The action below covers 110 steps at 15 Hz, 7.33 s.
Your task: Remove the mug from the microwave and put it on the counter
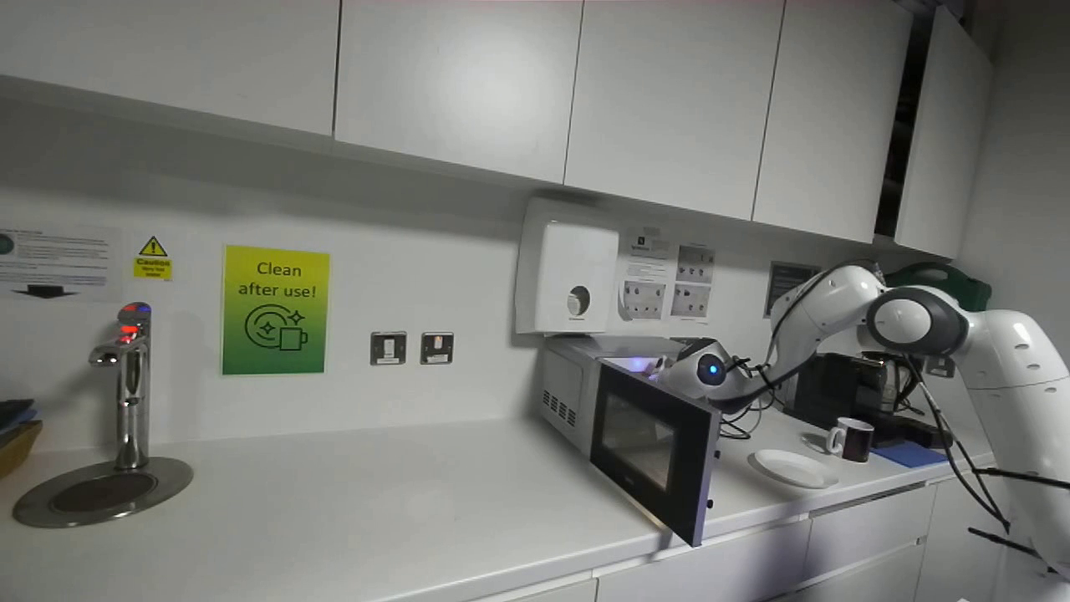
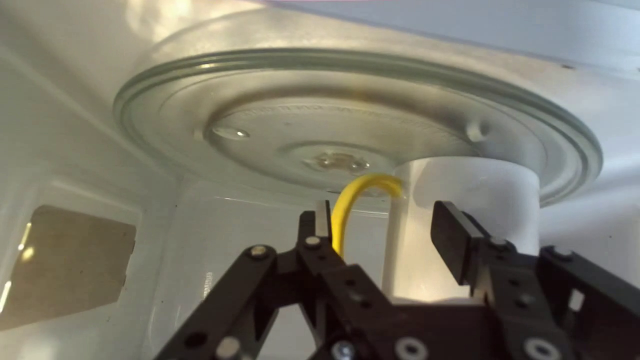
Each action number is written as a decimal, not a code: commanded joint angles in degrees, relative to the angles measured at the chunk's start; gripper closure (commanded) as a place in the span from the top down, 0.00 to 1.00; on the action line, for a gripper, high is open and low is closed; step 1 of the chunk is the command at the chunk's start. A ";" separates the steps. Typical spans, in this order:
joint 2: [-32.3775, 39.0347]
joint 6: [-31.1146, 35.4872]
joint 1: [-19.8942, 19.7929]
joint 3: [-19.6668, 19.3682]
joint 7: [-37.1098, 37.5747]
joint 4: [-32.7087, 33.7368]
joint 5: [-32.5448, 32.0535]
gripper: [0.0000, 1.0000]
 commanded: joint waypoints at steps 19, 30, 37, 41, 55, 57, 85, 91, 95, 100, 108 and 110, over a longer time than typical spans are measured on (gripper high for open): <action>-0.14 1.41 -1.21 0.82 1.44 1.47 -3.49 0.59; -0.15 0.47 -2.59 0.37 1.58 1.84 -3.74 0.57; 0.56 0.13 -3.35 0.08 1.75 3.70 -4.02 0.55; 0.99 0.32 -3.44 -0.16 1.63 4.71 -3.97 0.28; 0.59 0.12 -3.15 -0.06 1.72 3.90 -4.60 0.00; 0.56 0.21 -3.20 -0.06 1.66 3.87 -4.87 0.19; 4.32 0.19 -3.91 -0.77 0.38 8.47 -4.49 0.00; 2.30 -0.22 -3.27 -0.73 0.37 5.81 -4.27 0.02; -0.02 -1.33 -2.26 -1.02 -0.71 2.12 -3.19 0.02; -3.27 -2.51 -1.05 -1.10 -0.82 -2.18 -3.58 0.02; -8.66 -5.39 0.13 -0.99 0.39 -8.35 -4.52 0.02; -9.67 -6.37 0.14 -0.95 0.65 -9.58 -4.55 0.02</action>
